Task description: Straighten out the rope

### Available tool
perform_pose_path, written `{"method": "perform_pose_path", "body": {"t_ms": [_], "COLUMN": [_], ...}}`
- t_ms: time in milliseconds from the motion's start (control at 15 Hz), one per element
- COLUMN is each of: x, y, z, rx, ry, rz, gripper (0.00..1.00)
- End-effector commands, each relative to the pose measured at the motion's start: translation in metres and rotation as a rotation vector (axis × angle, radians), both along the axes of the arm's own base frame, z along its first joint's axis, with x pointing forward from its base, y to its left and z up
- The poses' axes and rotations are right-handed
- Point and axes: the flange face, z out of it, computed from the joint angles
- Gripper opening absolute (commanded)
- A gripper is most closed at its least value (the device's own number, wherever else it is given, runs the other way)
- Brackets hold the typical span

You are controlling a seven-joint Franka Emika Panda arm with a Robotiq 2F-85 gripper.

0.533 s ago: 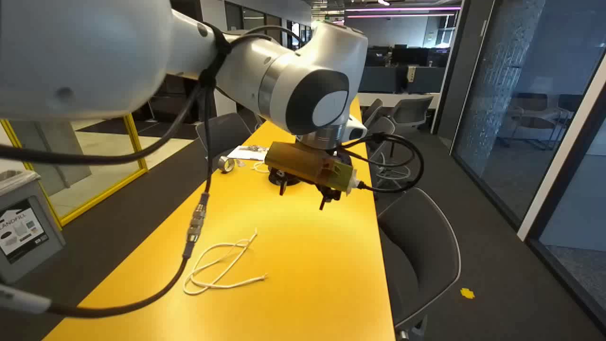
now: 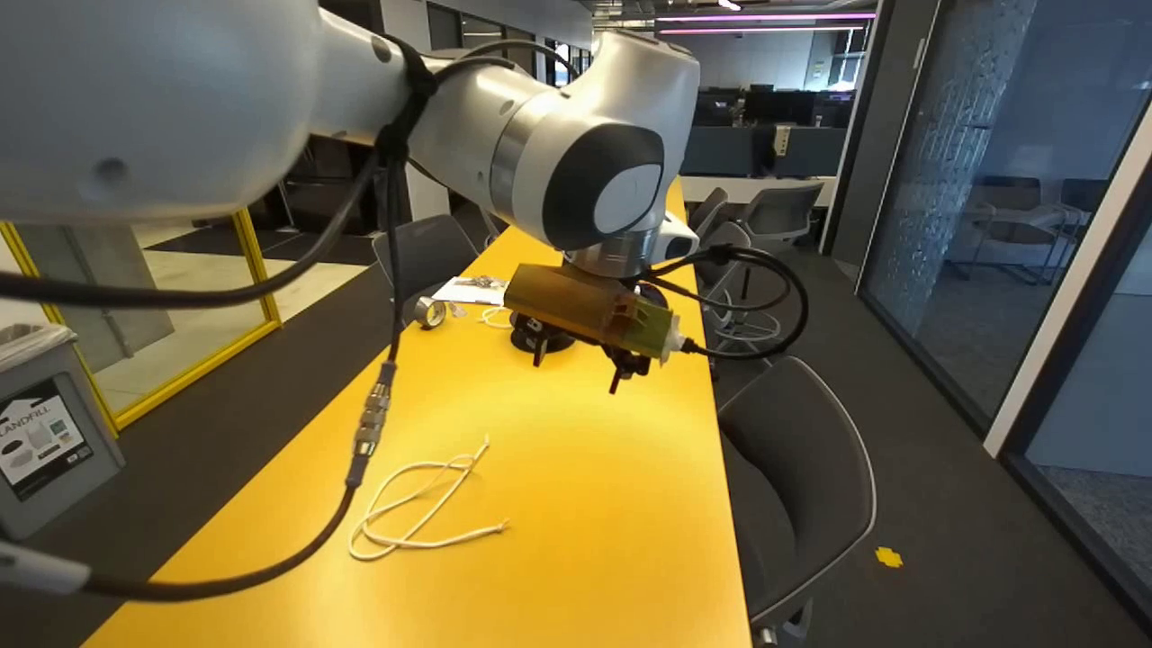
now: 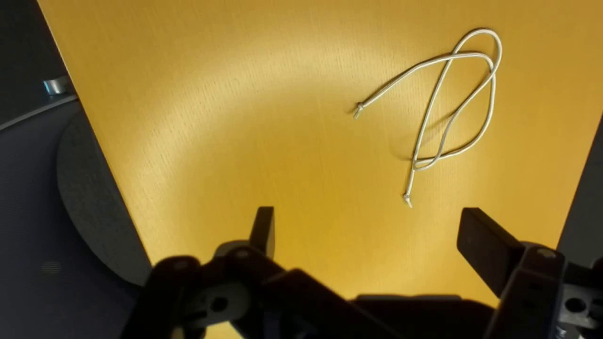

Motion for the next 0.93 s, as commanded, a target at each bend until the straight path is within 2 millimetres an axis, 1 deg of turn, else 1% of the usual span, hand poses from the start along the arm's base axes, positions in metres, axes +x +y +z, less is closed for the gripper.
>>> {"method": "perform_pose_path", "body": {"t_ms": [0,267,467,600,867], "x": [0.01,0.036,0.059,0.075,0.101], "y": [0.013,0.056,0.089,0.107,0.142], "z": [-0.025,-0.098,-0.155,-0.187,-0.238], "rx": [-0.009,0.001,0.04,0.07,0.088], "ry": [-0.001,0.064,0.13,0.174,0.249], "rz": [-0.006,0.043,0.004,-0.061,-0.189], "gripper": [1.0,1.0,1.0,1.0,1.0]}}
